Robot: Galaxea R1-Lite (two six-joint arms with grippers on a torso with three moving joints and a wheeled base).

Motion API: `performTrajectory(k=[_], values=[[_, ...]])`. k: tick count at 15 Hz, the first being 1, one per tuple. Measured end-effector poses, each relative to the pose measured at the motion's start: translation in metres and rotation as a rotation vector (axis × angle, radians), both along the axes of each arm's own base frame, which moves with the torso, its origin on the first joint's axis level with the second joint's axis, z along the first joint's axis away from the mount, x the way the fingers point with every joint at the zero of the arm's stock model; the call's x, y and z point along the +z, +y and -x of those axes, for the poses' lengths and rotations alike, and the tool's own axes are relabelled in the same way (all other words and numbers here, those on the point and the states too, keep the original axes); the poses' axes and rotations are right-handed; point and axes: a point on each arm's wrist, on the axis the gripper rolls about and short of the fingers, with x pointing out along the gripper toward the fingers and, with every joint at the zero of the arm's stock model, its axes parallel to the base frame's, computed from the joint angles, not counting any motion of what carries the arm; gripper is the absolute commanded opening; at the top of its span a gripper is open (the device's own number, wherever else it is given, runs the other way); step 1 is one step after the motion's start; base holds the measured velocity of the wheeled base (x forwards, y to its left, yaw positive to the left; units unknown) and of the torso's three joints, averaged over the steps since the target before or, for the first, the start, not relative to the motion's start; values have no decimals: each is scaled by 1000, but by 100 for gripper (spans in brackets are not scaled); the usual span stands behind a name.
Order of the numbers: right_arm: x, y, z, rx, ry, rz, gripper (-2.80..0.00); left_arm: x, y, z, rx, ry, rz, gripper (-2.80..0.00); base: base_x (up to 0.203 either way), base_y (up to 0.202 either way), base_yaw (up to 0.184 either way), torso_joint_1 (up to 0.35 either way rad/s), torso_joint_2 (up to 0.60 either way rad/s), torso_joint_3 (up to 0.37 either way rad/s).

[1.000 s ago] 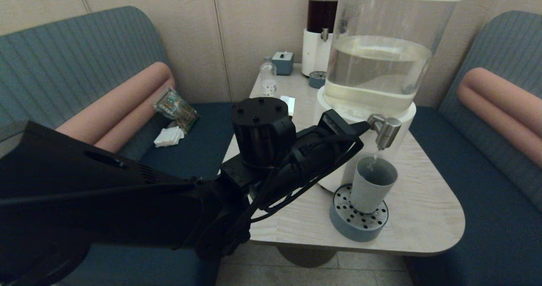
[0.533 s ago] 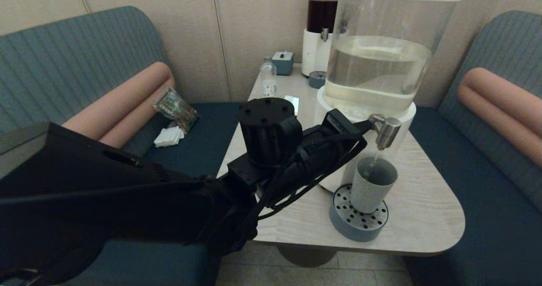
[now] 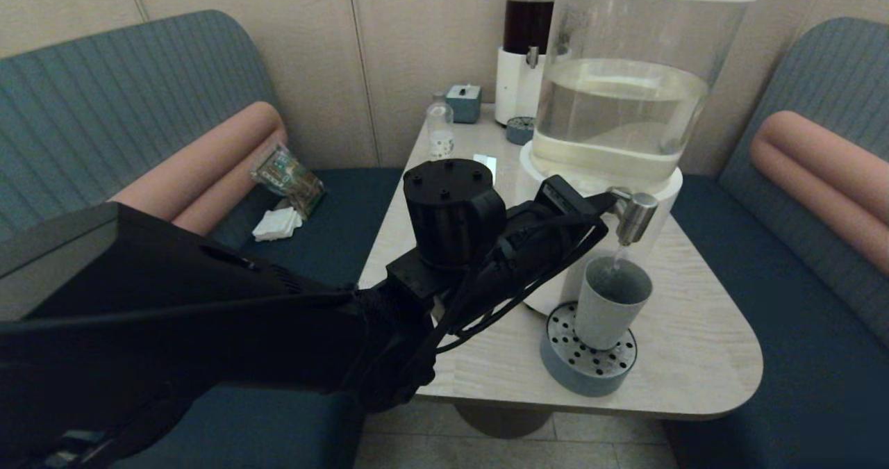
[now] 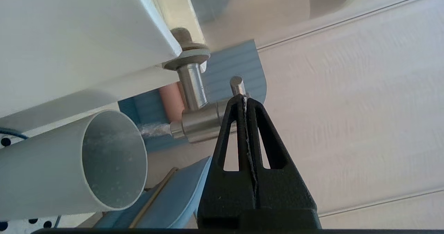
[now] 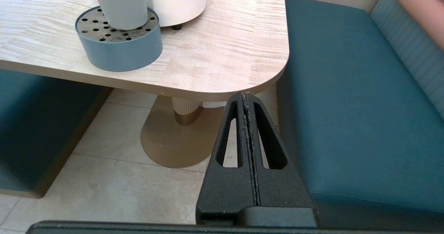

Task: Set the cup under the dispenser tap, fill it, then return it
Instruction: Turn off the faucet

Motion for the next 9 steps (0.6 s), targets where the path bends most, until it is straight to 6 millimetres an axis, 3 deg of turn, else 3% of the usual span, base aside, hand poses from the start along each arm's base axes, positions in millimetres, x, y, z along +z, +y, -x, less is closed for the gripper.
performTrajectory(k=[9], values=[[0, 0, 0, 0, 0, 0, -280, -1, -6, -5, -1, -9, 8, -280, 0, 0, 0, 0, 0, 0]])
